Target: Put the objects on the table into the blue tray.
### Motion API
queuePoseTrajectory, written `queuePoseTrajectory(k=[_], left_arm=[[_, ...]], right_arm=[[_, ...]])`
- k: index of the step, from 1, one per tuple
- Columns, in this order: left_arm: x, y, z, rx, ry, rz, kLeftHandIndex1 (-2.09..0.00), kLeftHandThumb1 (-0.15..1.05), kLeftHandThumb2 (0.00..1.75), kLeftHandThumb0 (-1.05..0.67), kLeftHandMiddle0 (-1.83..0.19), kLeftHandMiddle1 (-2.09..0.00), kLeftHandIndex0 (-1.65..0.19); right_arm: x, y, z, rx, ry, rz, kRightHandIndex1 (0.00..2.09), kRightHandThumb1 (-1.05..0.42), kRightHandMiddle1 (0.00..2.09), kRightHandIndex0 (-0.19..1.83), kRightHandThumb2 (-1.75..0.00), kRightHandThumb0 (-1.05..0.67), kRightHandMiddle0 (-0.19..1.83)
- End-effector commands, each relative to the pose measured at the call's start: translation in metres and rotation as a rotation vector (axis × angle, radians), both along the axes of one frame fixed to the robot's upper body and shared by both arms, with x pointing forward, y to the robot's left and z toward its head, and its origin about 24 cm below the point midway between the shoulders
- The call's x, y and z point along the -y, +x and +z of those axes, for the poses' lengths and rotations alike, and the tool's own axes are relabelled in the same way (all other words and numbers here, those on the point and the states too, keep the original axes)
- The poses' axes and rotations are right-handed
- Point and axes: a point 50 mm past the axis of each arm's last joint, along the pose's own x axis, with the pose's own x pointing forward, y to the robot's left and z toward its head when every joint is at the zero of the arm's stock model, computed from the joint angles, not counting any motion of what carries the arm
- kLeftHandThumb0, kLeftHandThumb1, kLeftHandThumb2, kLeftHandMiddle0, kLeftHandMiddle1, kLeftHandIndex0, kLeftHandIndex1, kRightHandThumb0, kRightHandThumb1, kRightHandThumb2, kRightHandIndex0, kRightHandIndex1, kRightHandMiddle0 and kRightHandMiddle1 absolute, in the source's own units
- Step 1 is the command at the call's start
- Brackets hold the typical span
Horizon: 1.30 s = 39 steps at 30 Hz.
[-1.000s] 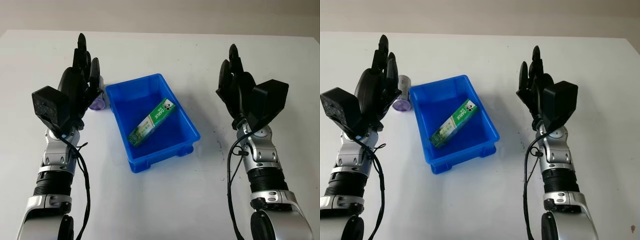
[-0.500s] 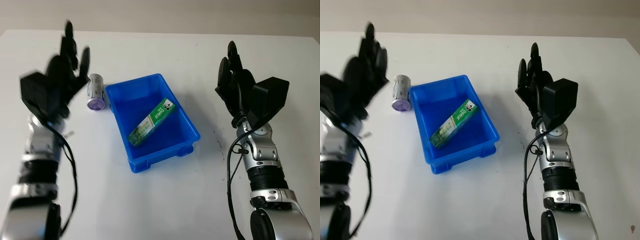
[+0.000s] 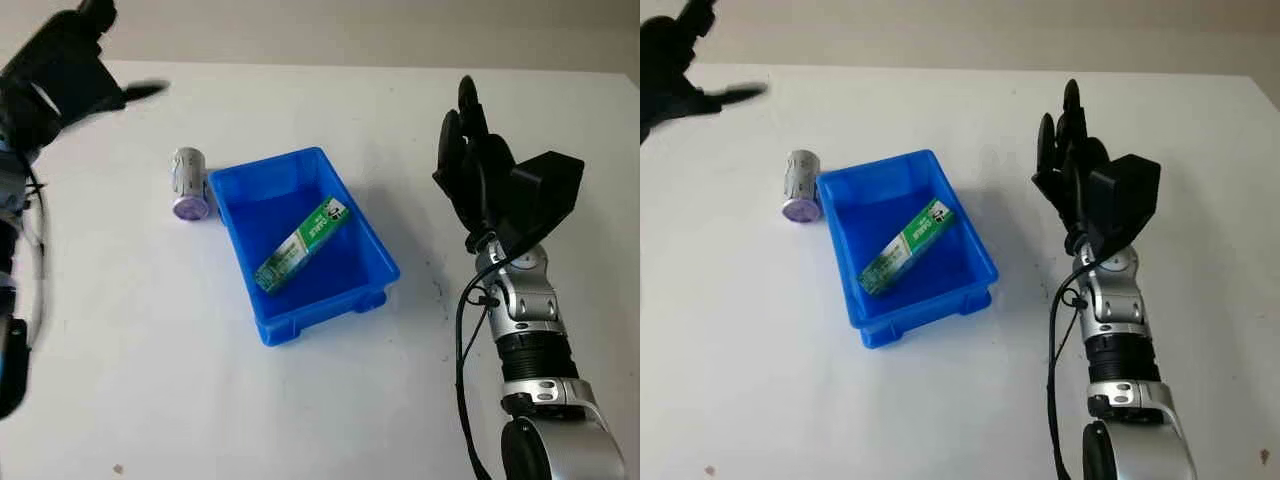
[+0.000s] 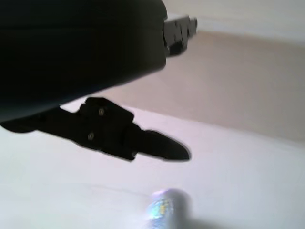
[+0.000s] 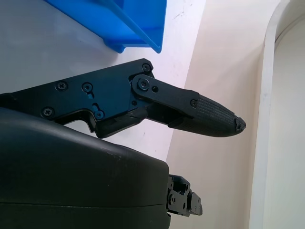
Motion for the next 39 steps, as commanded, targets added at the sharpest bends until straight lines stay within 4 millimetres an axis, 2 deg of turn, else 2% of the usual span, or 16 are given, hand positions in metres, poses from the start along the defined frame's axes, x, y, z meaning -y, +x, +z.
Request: queuePoseTrajectory(k=[1,4,8,11,16,22,30,35,39], left_arm=[[-0.005,-0.003,0.009,0.031,0.248,0.016,0.0,0.91,0.05,-0.39,0.19,0.0,0.19],[-0.006,-0.005,0.004,0.053,0.658,-0.024,-0.02,0.87,0.04,-0.43,0.19,-0.02,0.18],[-0.01,-0.005,0.0,0.05,0.921,-0.079,-0.07,0.82,0.03,-0.4,0.11,-0.07,0.09],[-0.011,-0.003,-0.003,0.035,1.022,-0.1,-0.06,0.82,0.04,-0.38,0.11,-0.06,0.09],[-0.011,0.0,-0.008,0.038,1.115,-0.125,-0.03,0.86,0.06,-0.42,0.18,-0.02,0.17],[-0.009,0.003,-0.013,0.061,1.15,-0.14,-0.02,0.93,0.08,-0.44,0.19,0.0,0.19],[0.002,0.008,-0.007,0.067,1.043,-0.142,-0.08,0.86,0.04,-0.37,0.08,-0.07,0.08],[0.008,0.011,-0.008,0.079,1.067,-0.162,-0.08,0.85,0.05,-0.36,0.04,-0.07,0.04],[0.014,0.014,-0.01,0.101,1.145,-0.186,-0.07,0.9,0.07,-0.35,0.02,-0.07,0.04]], right_arm=[[0.004,-0.001,0.004,0.016,-0.01,-0.005,0.0,-1.05,0.0,-0.19,-0.75,-0.73,-0.19],[0.004,-0.001,0.003,0.01,-0.004,-0.008,0.0,-1.05,0.0,-0.19,-0.74,-0.74,-0.19],[0.004,-0.001,0.003,0.006,-0.005,-0.011,0.0,-1.05,0.0,-0.19,-0.73,-0.74,-0.19],[0.005,-0.002,0.003,0.007,-0.01,-0.012,0.0,-1.05,0.0,-0.19,-0.73,-0.74,-0.19],[0.006,-0.003,0.003,0.008,-0.019,-0.012,0.0,-1.05,0.0,-0.19,-0.74,-0.74,-0.19],[0.008,-0.004,0.001,0.003,-0.018,-0.01,0.0,-1.05,0.0,-0.19,-0.75,-0.73,-0.19],[0.009,-0.005,-0.002,-0.009,-0.03,-0.002,0.0,-1.05,0.0,-0.19,-0.75,-0.73,-0.19],[0.012,-0.007,0.0,-0.007,-0.042,-0.011,0.0,-1.05,0.0,-0.19,-0.75,-0.73,-0.19],[0.016,-0.009,0.003,-0.015,-0.042,-0.02,0.0,-1.05,0.0,-0.19,-0.74,-0.74,-0.19]])
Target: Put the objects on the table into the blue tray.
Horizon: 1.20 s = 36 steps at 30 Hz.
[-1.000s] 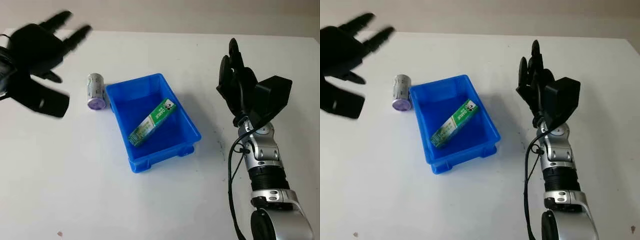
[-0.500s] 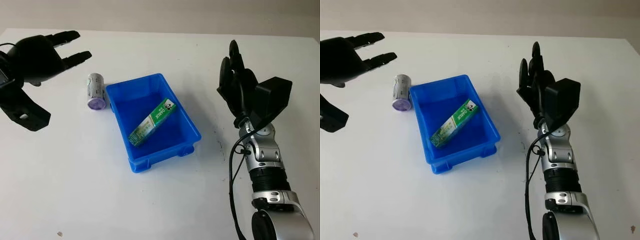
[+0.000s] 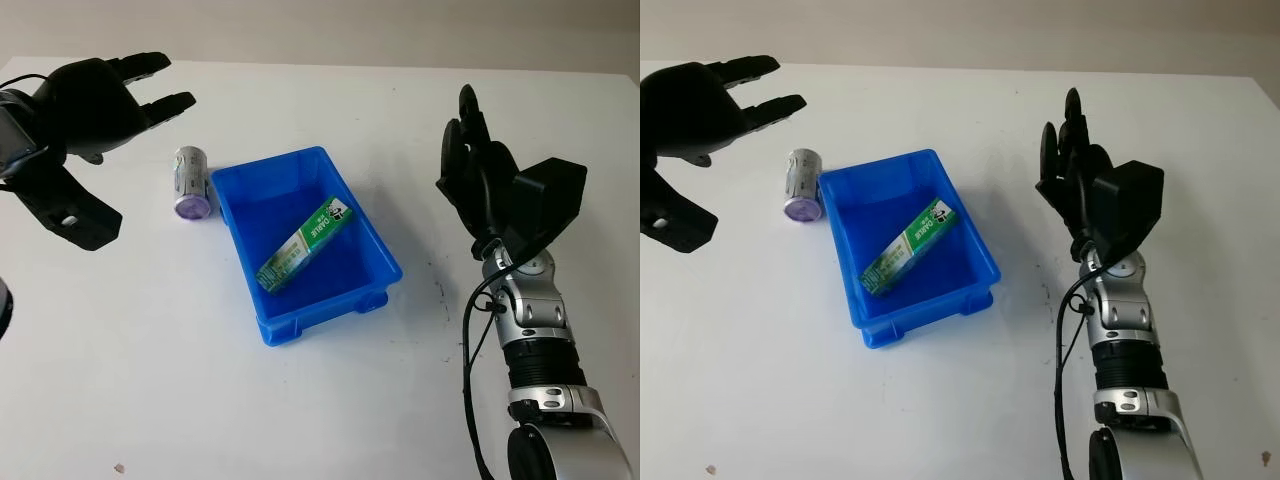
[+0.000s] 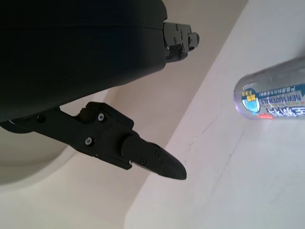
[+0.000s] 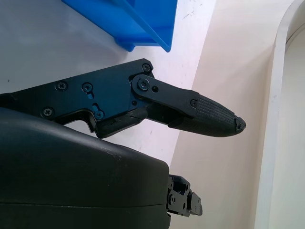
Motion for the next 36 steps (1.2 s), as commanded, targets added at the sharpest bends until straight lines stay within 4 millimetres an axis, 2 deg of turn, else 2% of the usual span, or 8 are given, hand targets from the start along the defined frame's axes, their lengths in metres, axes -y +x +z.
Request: queuePoseTrajectory(k=[1,3,7,9,21,26,30,36], left_arm=[[0.002,0.001,0.008,0.036,0.047,-0.02,-0.07,0.92,0.08,-0.34,0.02,-0.07,0.04],[0.003,0.002,0.006,0.04,0.071,-0.033,-0.06,0.94,0.08,-0.33,0.01,-0.07,0.04],[0.009,0.004,0.0,0.036,0.129,-0.068,-0.06,1.04,0.14,-0.17,-0.01,-0.06,0.03],[0.012,0.006,-0.004,0.027,0.155,-0.067,-0.04,1.04,0.11,-0.19,0.03,-0.05,0.07],[0.031,0.011,-0.029,-0.017,0.214,-0.096,-0.06,1.05,0.16,-0.13,0.01,-0.06,0.05],[0.036,0.011,-0.042,-0.05,0.185,-0.113,-0.06,1.05,0.12,-0.16,-0.03,-0.06,0.03],[0.04,0.01,-0.047,-0.07,0.168,-0.137,-0.06,1.04,0.09,-0.23,-0.03,-0.06,0.03],[0.045,0.009,-0.05,-0.092,0.176,-0.186,-0.08,1.02,0.09,-0.17,-0.11,-0.08,-0.04]], right_arm=[[0.008,-0.004,0.002,0.007,-0.004,-0.016,0.0,-1.05,0.0,-0.19,-0.73,-0.74,-0.19],[0.009,-0.004,0.003,0.008,-0.002,-0.018,0.0,-1.05,0.0,-0.19,-0.73,-0.73,-0.19],[0.011,-0.005,0.004,0.013,-0.006,-0.03,0.0,-1.05,0.0,-0.19,-0.73,-0.74,-0.19],[0.012,-0.006,0.004,0.016,-0.008,-0.037,0.0,-1.05,0.0,-0.19,-0.72,-0.75,-0.19],[0.013,-0.009,0.005,0.02,-0.01,-0.043,0.0,-1.05,0.0,-0.19,-0.72,-0.75,-0.19],[0.014,-0.012,0.006,0.023,-0.018,-0.041,0.0,-1.05,0.0,-0.19,-0.73,-0.74,-0.19],[0.015,-0.014,0.006,0.023,-0.028,-0.041,0.0,-1.05,0.0,-0.19,-0.74,-0.74,-0.19],[0.014,-0.014,0.006,0.024,-0.026,-0.042,0.0,-1.05,0.0,-0.19,-0.74,-0.73,-0.19]])
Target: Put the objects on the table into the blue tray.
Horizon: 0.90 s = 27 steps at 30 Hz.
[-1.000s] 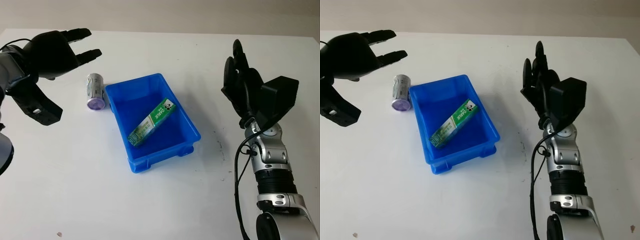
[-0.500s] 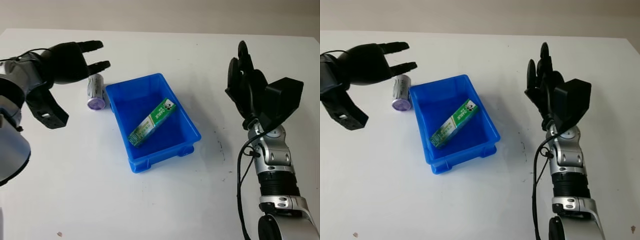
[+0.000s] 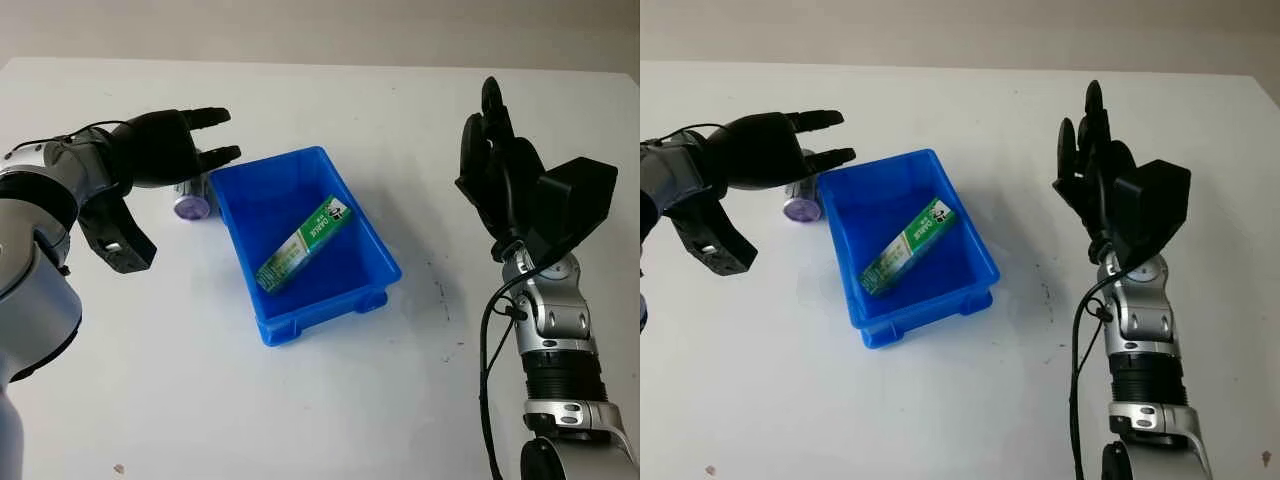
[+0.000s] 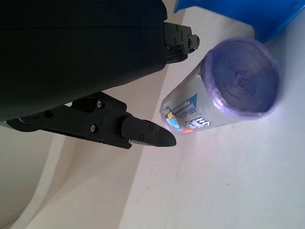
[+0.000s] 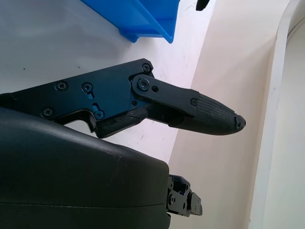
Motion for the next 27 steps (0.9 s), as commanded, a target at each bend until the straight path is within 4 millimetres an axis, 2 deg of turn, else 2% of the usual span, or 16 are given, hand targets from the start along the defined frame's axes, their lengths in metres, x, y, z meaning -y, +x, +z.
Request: queuePoseTrajectory(k=[1,4,8,10,11,12,13,14,15,16,19,20,21,22,24,27], left_arm=[[0.0,-0.001,-0.001,-0.012,0.009,-0.018,-0.09,1.01,0.08,-0.18,-0.12,-0.08,-0.06],[-0.002,-0.003,-0.004,-0.035,-0.01,-0.024,-0.09,0.99,0.06,-0.18,-0.24,-0.08,-0.15],[-0.005,-0.008,-0.009,-0.04,-0.057,-0.099,-0.13,0.96,0.05,-0.13,-0.54,-0.09,-0.44],[-0.008,-0.011,-0.013,-0.042,-0.066,-0.117,-0.19,0.94,0.05,-0.17,-0.69,-0.21,-0.6],[-0.01,-0.012,-0.014,-0.047,-0.077,-0.117,-0.35,0.94,0.05,-0.2,-0.53,-0.76,-0.6],[-0.011,-0.012,-0.015,-0.051,-0.084,-0.115,-0.65,0.93,0.05,-0.24,-0.41,-1.2,-0.55],[-0.012,-0.013,-0.016,-0.062,-0.097,-0.114,-0.77,0.93,0.05,-0.25,-0.37,-1.35,-0.52],[-0.013,-0.014,-0.017,-0.068,-0.096,-0.112,-0.83,0.93,0.05,-0.24,-0.39,-1.19,-0.49],[-0.015,-0.015,-0.018,-0.07,-0.089,-0.11,-0.82,0.93,0.05,-0.22,-0.52,-0.76,-0.47],[-0.017,-0.015,-0.019,-0.07,-0.081,-0.108,-0.8,0.92,0.05,-0.2,-0.62,-0.47,-0.47],[-0.021,-0.016,-0.023,-0.071,-0.082,-0.074,-0.78,0.91,0.06,-0.19,-0.77,-0.17,-0.47],[-0.022,-0.016,-0.025,-0.076,-0.09,-0.06,-1.0,0.94,0.06,-0.19,-0.67,-0.54,-0.35],[-0.023,-0.017,-0.026,-0.078,-0.09,-0.056,-1.34,0.96,0.06,-0.21,-0.35,-1.44,-0.2],[-0.024,-0.017,-0.027,-0.081,-0.087,-0.052,-1.46,0.96,0.05,-0.23,-0.26,-1.76,-0.17],[-0.024,-0.017,-0.029,-0.083,-0.069,-0.044,-1.47,0.98,0.06,-0.31,-0.27,-2.01,-0.19],[-0.025,-0.015,-0.032,-0.089,-0.078,0.02,-1.75,1.04,0.19,-0.42,-0.27,-2.08,-0.13]], right_arm=[[0.002,-0.002,0.004,0.011,-0.01,-0.006,0.0,-1.05,0.0,-0.19,-0.74,-0.73,-0.19],[0.002,-0.002,0.004,0.009,-0.01,-0.005,0.0,-1.05,0.0,-0.19,-0.74,-0.73,-0.19],[0.002,-0.001,0.004,0.013,-0.012,-0.004,0.0,-1.05,0.0,-0.19,-0.75,-0.73,-0.19],[0.003,-0.001,0.004,0.014,-0.012,-0.005,0.0,-1.05,0.0,-0.19,-0.75,-0.73,-0.19],[0.003,-0.001,0.004,0.013,-0.01,-0.007,0.0,-1.05,0.0,-0.19,-0.75,-0.73,-0.19],[0.003,-0.001,0.004,0.012,-0.008,-0.008,0.0,-1.05,0.0,-0.19,-0.75,-0.73,-0.19],[0.003,-0.001,0.004,0.012,-0.008,-0.007,0.0,-1.05,0.0,-0.19,-0.75,-0.73,-0.19],[0.003,-0.001,0.004,0.014,-0.008,-0.007,0.0,-1.05,0.0,-0.19,-0.75,-0.73,-0.19],[0.003,-0.001,0.004,0.015,-0.007,-0.006,0.0,-1.05,0.0,-0.19,-0.75,-0.73,-0.19],[0.003,-0.001,0.005,0.014,-0.006,-0.006,0.0,-1.05,0.0,-0.19,-0.75,-0.73,-0.19],[0.003,-0.001,0.005,0.011,-0.007,-0.007,0.0,-1.05,0.0,-0.19,-0.75,-0.74,-0.19],[0.002,-0.001,0.005,0.012,-0.007,-0.007,0.0,-1.05,0.0,-0.19,-0.75,-0.74,-0.19],[0.002,-0.001,0.005,0.013,-0.006,-0.007,0.0,-1.05,0.0,-0.19,-0.75,-0.73,-0.19],[0.002,-0.001,0.005,0.014,-0.005,-0.006,0.0,-1.05,0.0,-0.19,-0.75,-0.73,-0.19],[0.003,-0.001,0.006,0.015,-0.006,-0.005,0.0,-1.05,0.0,-0.19,-0.75,-0.73,-0.19],[0.003,-0.001,0.006,0.018,-0.004,-0.005,0.0,-1.05,0.0,-0.19,-0.76,-0.71,-0.19]])
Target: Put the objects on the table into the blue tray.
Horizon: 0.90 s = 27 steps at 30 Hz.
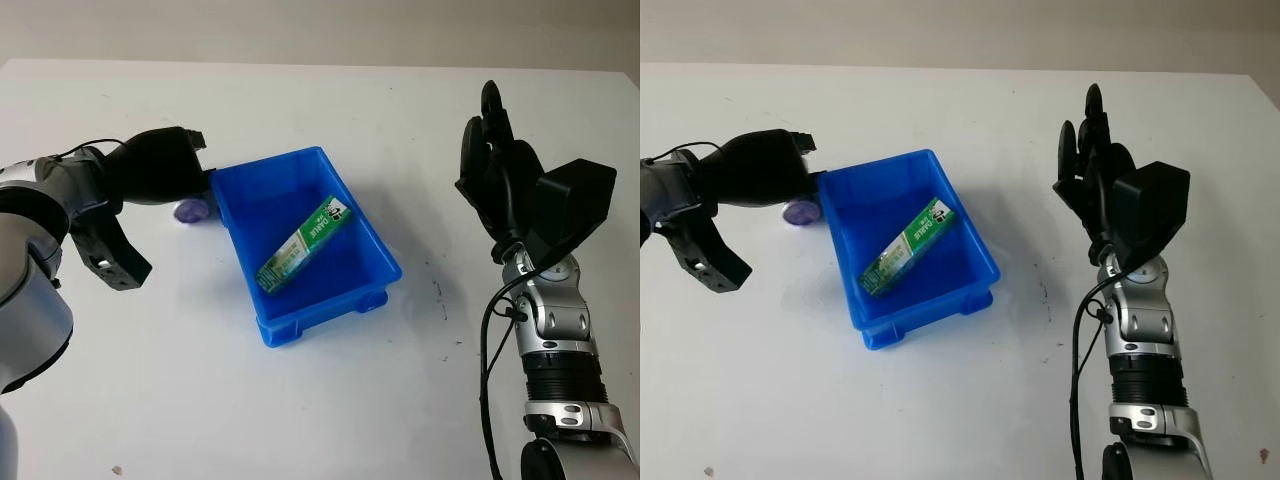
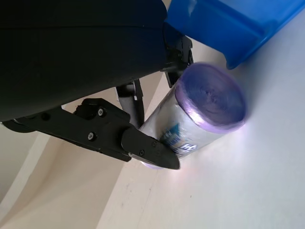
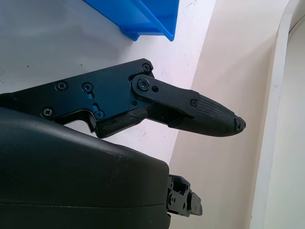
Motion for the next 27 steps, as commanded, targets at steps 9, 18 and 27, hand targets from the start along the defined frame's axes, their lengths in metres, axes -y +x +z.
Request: queuePoseTrajectory(k=[9,18,27], left_arm=[[-0.013,-0.001,-0.022,-0.043,-0.094,0.224,-2.09,1.05,0.33,-0.52,-0.71,-2.09,-0.24],[-0.02,0.003,-0.009,0.039,-0.204,0.319,-2.09,1.05,0.3,-0.46,-0.78,-2.09,-0.24],[-0.032,0.006,0.01,0.102,-0.259,0.456,-2.06,1.05,0.26,-0.38,-0.47,-2.09,0.03]], right_arm=[[0.004,-0.001,0.005,0.021,-0.011,0.008,0.0,-1.05,0.0,-0.19,-0.76,-0.72,-0.19],[0.004,-0.001,0.005,0.016,-0.004,0.019,0.0,-1.05,0.0,-0.19,-0.75,-0.73,-0.19],[0.002,-0.001,0.004,0.016,0.0,0.031,0.0,-1.05,0.0,-0.19,-0.76,-0.71,-0.19]])
